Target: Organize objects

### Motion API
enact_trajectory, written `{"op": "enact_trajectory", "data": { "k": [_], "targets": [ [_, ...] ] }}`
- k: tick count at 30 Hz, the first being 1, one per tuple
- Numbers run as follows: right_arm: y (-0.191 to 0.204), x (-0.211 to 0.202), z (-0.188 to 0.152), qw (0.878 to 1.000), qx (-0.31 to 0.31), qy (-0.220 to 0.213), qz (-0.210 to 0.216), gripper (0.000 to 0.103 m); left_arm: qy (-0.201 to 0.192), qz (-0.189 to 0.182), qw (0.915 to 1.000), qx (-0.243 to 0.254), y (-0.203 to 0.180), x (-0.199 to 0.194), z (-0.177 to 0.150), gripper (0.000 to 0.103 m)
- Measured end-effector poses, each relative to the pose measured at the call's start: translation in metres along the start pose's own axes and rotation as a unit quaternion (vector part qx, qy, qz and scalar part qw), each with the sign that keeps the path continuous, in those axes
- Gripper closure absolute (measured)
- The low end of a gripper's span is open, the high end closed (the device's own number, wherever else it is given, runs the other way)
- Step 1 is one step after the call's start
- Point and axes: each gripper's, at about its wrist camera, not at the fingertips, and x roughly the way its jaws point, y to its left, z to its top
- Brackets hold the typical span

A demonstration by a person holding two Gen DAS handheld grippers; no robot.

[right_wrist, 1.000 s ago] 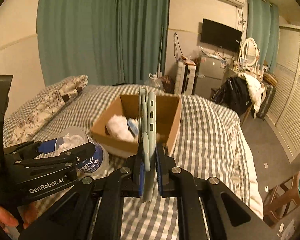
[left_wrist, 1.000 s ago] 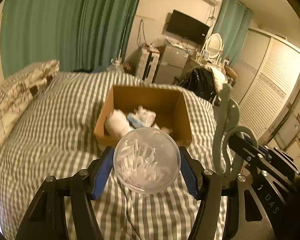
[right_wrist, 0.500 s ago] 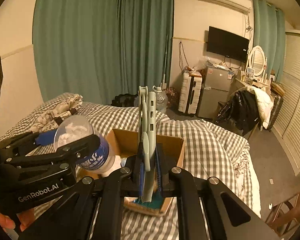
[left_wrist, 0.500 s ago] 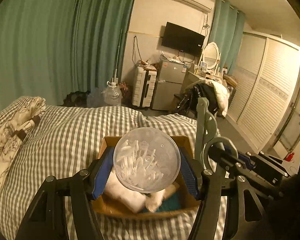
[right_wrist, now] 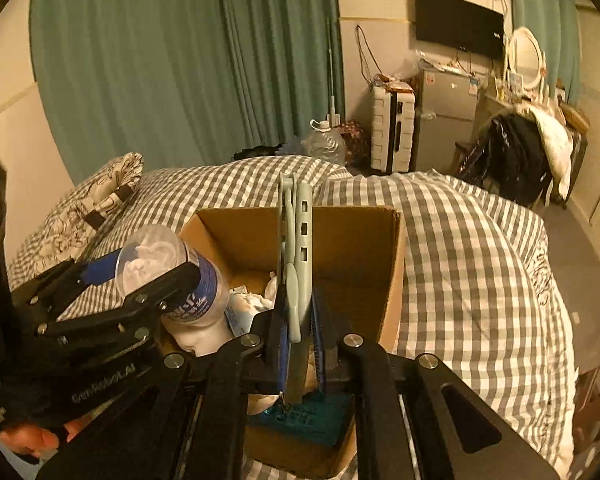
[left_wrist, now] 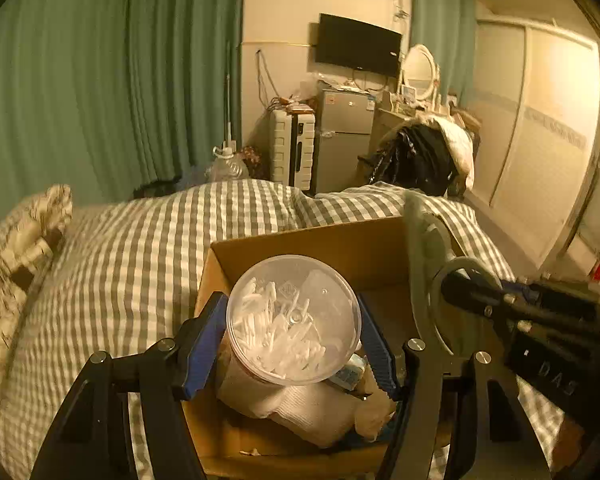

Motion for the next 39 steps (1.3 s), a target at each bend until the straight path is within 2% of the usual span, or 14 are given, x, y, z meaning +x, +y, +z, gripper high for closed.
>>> {"op": "enact_trajectory", "data": {
  "k": [3,5,7,12,14,17,20,22,31,39],
  "targets": [
    [0.000,-0.010,0.001,1.000,0.001,-0.011,-0.007,0.090,-0.010,0.010,0.9997,0.021,-0.010,-0.007,0.003,0.027],
    [-0.001,-0.019,0.004,1.000,0.004,-0.022,-0.012,0.080,-0.017,0.022,0.9993,0.026,-0.013,-0.014,0.006,0.014],
    [-0.001,-0.032,0.007,0.999,0.005,-0.036,-0.022,0.062,-0.023,0.029,0.9991,0.024,-0.013,-0.024,0.009,0.011],
    [0.002,-0.071,0.013,0.997,0.007,-0.061,-0.037,0.054,-0.022,0.037,0.9990,0.013,-0.010,-0.052,0.018,0.009],
    [0.003,-0.089,0.014,0.997,0.007,-0.071,-0.042,0.049,-0.030,0.043,0.9986,0.012,-0.010,-0.070,0.021,0.003],
    [0.007,-0.118,0.014,0.995,0.007,-0.084,-0.049,0.043,-0.050,0.052,0.9973,0.016,-0.012,-0.104,0.025,0.000],
    [0.012,-0.154,0.013,0.993,0.000,-0.102,-0.063,0.033,-0.071,0.070,0.9948,0.019,-0.016,-0.134,0.030,0.000],
    [0.019,-0.173,0.011,0.990,-0.009,-0.116,-0.083,0.018,-0.082,0.077,0.9935,0.019,-0.017,-0.153,0.033,0.000],
    [0.050,-0.253,-0.004,0.974,-0.033,-0.175,-0.140,0.000,-0.130,0.086,0.9875,0.023,-0.019,-0.225,0.031,0.000],
    [0.071,-0.279,-0.024,0.967,-0.050,-0.210,-0.136,0.000,-0.165,0.090,0.9821,-0.007,-0.010,-0.253,0.012,0.000]
  ]
}}
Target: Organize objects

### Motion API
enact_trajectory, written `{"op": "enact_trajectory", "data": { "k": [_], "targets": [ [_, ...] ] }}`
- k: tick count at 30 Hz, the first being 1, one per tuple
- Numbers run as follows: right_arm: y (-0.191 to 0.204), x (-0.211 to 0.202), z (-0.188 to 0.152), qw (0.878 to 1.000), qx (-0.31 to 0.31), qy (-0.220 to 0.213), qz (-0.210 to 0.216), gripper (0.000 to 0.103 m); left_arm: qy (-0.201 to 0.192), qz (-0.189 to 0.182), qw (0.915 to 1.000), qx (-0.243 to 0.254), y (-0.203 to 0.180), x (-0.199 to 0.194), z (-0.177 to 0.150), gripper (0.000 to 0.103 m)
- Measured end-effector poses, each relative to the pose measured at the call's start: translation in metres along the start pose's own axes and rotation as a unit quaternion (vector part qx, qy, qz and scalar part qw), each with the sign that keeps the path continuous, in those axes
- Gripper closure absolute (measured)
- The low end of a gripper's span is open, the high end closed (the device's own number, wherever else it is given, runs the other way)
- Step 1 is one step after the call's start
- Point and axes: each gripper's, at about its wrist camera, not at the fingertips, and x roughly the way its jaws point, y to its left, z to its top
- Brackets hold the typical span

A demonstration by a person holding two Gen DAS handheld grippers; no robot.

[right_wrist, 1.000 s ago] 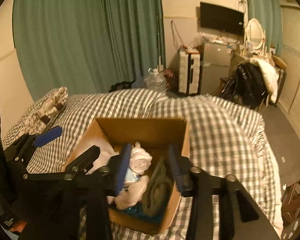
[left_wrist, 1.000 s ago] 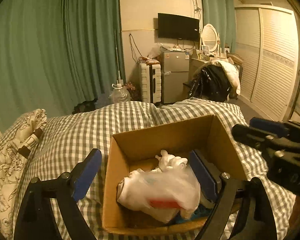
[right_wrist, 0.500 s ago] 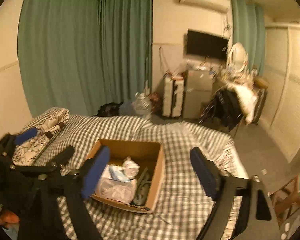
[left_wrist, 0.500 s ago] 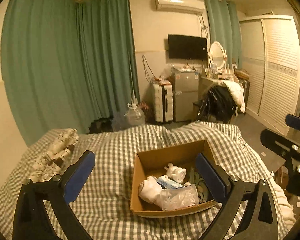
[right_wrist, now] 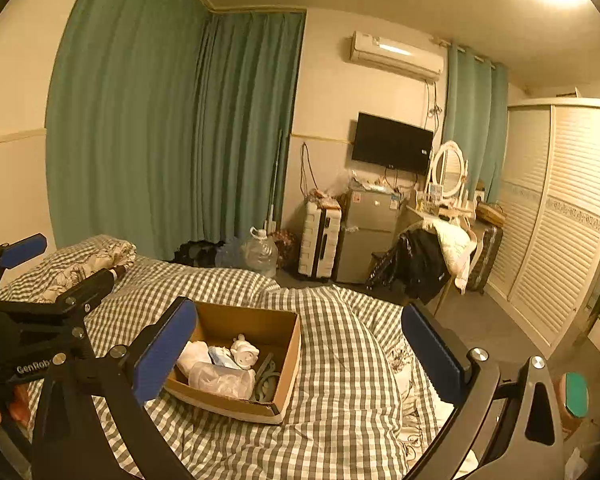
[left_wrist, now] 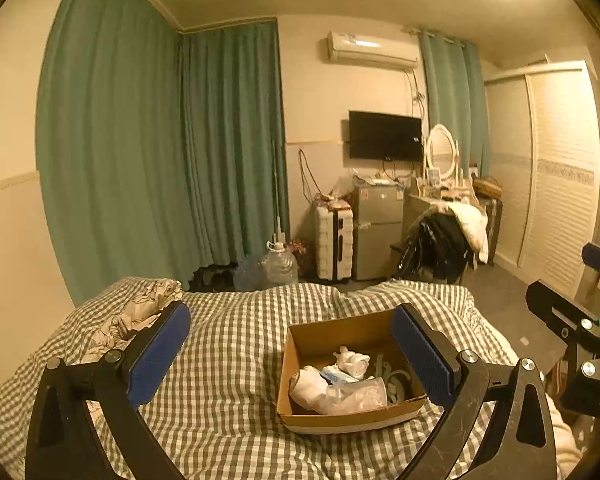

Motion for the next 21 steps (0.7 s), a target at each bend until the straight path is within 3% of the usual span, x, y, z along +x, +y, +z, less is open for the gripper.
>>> {"op": "enact_trajectory", "data": {
  "k": [6,9,15,21],
  "targets": [
    [-0.002,0.005,-0.031,0.999,0.030,-0.012,0.005,0.000,0.007,0.003,0.9992,-0.038,0.007,0.010,-0.044,0.000],
    [-0.002,0.025,-0.066,0.998,0.053,-0.021,0.016,0.000,0.022,0.038,0.9974,-0.056,0.011,0.028,-0.081,0.000],
    [0.000,0.089,-0.117,0.997,0.055,0.050,-0.006,0.000,0.067,0.048,0.9962,-0.027,0.009,0.062,-0.123,0.000],
    [0.001,0.100,-0.124,0.997,0.054,0.062,-0.007,0.000,0.089,0.044,0.9947,-0.028,0.010,0.070,-0.134,0.000]
  ]
}}
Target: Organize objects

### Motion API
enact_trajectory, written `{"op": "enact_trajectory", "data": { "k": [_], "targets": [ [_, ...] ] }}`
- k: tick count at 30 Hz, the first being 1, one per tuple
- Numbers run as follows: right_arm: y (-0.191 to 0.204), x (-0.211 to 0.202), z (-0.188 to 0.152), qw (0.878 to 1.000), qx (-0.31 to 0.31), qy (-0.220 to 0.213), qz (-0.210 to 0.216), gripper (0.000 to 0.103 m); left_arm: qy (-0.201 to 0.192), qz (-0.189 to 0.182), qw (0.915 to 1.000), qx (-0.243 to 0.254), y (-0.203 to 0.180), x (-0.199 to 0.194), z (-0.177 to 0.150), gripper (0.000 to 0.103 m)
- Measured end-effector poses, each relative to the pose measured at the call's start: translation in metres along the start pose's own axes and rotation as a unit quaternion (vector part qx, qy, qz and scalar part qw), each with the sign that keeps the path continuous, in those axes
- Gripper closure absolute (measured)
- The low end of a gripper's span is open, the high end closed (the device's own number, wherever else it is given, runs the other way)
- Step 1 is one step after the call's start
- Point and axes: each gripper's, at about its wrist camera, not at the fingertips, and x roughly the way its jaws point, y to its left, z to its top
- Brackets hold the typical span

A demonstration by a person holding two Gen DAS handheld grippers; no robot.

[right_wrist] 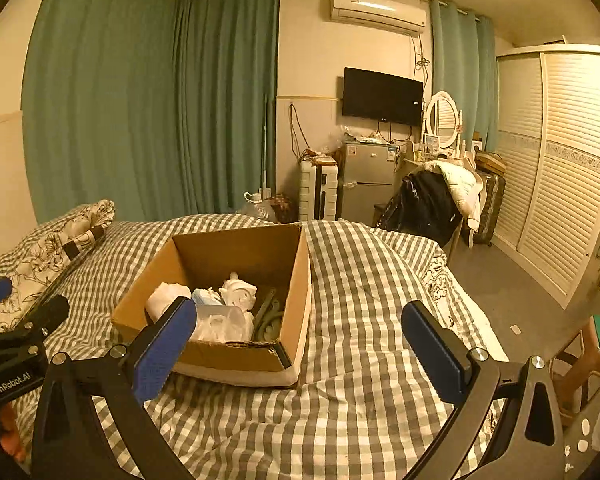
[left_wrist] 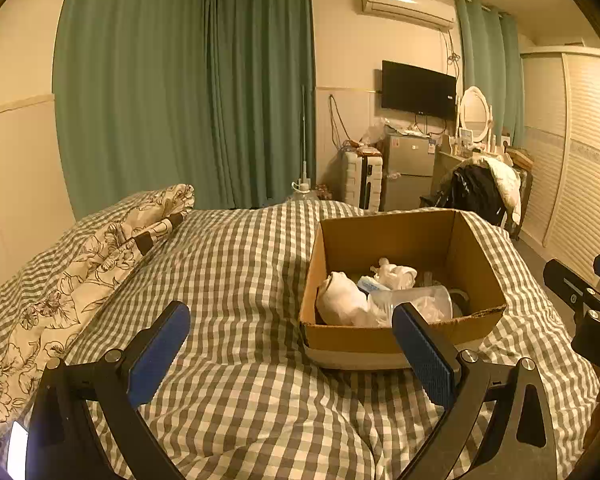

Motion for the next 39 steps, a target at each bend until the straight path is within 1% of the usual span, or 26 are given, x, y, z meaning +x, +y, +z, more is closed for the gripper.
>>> {"op": "enact_trajectory", "data": {
  "k": [4,14,39],
  "targets": [
    [0.002,0.000,0.000,1.000,-0.006,0.004,-0.007,0.000,0.001,-0.002,1.0000,-0.001,0.000,-0.002,0.002,0.000],
    [0.009,-0.007,0.000,1.000,-0.023,-0.005,-0.008,0.000,-0.004,-0.008,0.9999,-0.011,0.002,-0.009,0.007,0.000],
    [0.012,-0.006,-0.003,1.000,-0.027,-0.001,-0.008,0.000,0.003,-0.013,0.9998,-0.016,0.002,-0.008,0.008,0.000]
  ]
}}
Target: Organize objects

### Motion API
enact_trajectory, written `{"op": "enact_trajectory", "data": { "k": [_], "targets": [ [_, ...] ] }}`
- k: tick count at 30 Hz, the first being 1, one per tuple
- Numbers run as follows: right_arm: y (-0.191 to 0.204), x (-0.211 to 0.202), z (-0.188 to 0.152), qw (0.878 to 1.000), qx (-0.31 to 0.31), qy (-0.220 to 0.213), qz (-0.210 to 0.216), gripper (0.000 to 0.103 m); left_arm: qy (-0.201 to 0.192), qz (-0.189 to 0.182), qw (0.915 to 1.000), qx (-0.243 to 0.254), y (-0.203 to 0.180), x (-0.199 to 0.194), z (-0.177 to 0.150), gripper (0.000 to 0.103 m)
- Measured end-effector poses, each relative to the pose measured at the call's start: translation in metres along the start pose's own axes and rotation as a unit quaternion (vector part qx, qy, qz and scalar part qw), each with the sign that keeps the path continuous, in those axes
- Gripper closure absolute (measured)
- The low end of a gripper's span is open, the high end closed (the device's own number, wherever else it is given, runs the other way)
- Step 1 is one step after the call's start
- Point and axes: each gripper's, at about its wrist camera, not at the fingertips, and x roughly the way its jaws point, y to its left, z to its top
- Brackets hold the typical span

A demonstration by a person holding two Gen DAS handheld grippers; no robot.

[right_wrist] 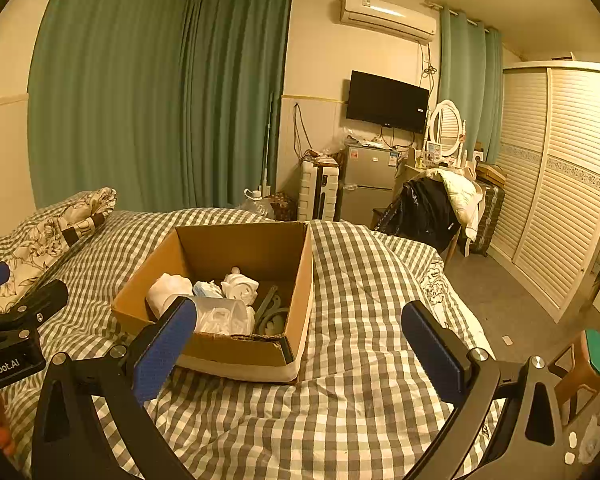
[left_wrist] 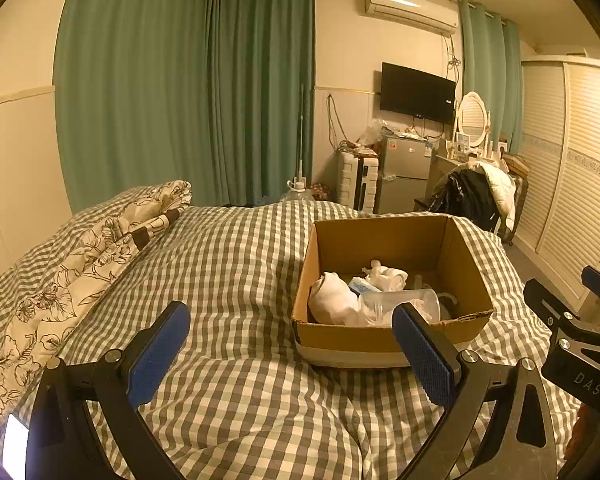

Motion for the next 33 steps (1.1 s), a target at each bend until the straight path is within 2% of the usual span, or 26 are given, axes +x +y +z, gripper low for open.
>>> {"op": "enact_trajectory", "data": {
  "k": [33],
  "targets": [
    [0.0018,0.0008,-0.0025,1.000,-0.001,0.002,-0.001,0.000,0.002,0.000,1.0000,0.001,-0.0016,0.0004,-0.0022,0.000]
  ]
}}
